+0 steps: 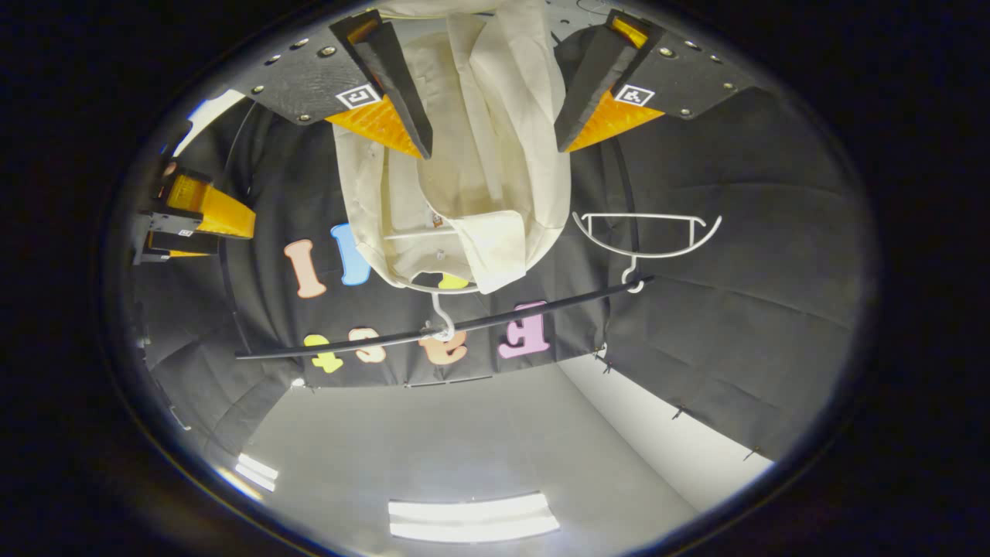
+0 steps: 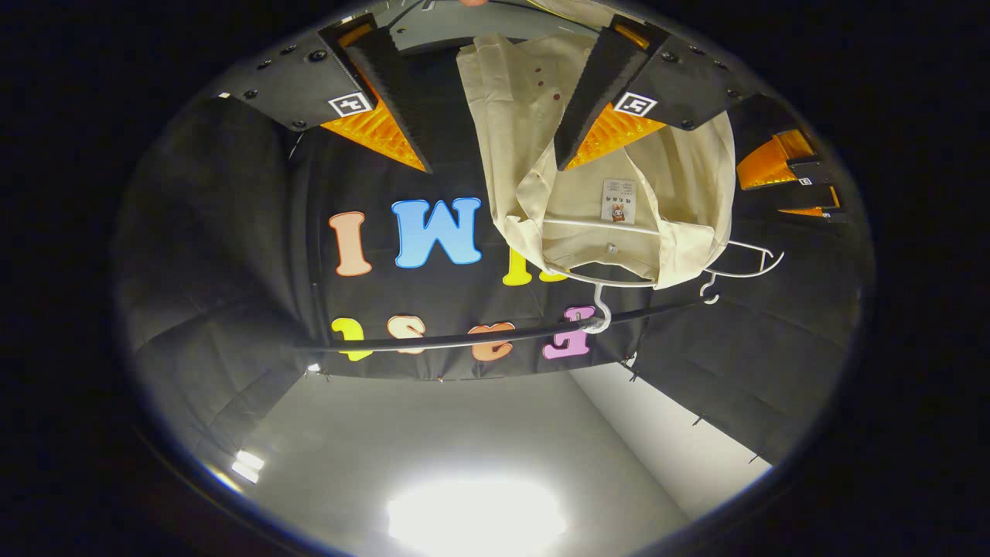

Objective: Grasp the clothes on the hanger with both hands and then place them into the laundry hamper below.

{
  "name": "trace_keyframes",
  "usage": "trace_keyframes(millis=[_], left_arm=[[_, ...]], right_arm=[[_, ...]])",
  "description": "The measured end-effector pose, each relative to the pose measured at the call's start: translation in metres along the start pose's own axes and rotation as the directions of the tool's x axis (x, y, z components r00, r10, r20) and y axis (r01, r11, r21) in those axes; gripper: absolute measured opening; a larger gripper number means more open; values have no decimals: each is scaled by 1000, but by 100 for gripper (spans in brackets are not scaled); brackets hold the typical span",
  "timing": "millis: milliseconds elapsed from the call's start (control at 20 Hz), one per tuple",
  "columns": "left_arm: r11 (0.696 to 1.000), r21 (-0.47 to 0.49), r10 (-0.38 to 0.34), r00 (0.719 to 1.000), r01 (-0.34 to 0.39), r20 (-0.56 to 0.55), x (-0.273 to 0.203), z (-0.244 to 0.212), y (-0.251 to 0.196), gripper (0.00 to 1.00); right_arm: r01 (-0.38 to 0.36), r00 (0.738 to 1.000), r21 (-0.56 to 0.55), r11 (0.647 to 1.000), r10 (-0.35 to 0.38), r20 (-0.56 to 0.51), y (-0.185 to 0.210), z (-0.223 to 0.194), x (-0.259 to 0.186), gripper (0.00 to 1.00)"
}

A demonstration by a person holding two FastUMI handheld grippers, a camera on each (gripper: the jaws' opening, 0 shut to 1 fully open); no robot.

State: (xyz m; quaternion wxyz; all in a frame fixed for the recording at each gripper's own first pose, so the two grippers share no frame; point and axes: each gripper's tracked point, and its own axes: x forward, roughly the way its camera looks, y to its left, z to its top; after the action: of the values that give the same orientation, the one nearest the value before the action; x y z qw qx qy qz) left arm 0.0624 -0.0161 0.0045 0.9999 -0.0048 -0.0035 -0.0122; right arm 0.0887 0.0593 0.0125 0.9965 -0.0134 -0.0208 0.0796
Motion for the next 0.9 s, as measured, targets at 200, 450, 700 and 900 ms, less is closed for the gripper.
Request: trace_keyframes(millis=[200, 450, 700, 900], left_arm=[[1000, 10, 8, 1000, -8, 3, 32, 5, -22, 93], [999, 23, 36, 999, -36, -1, 71, 1, -36, 91], [999, 22, 50, 998, -49, -29, 108, -12, -50, 91], [996, 23, 92, 995, -91, -47, 138, -20, -49, 91]], right_arm=[[-73, 997, 5, 997, 73, -13, 3, -7, 36, 98], [-138, 990, 29, 990, 139, -22, 9, -17, 78, 98], [-191, 980, 76, 979, 195, -42, 20, -34, 117, 98], [-236, 970, 92, 967, 241, -43, 31, -41, 149, 95]])
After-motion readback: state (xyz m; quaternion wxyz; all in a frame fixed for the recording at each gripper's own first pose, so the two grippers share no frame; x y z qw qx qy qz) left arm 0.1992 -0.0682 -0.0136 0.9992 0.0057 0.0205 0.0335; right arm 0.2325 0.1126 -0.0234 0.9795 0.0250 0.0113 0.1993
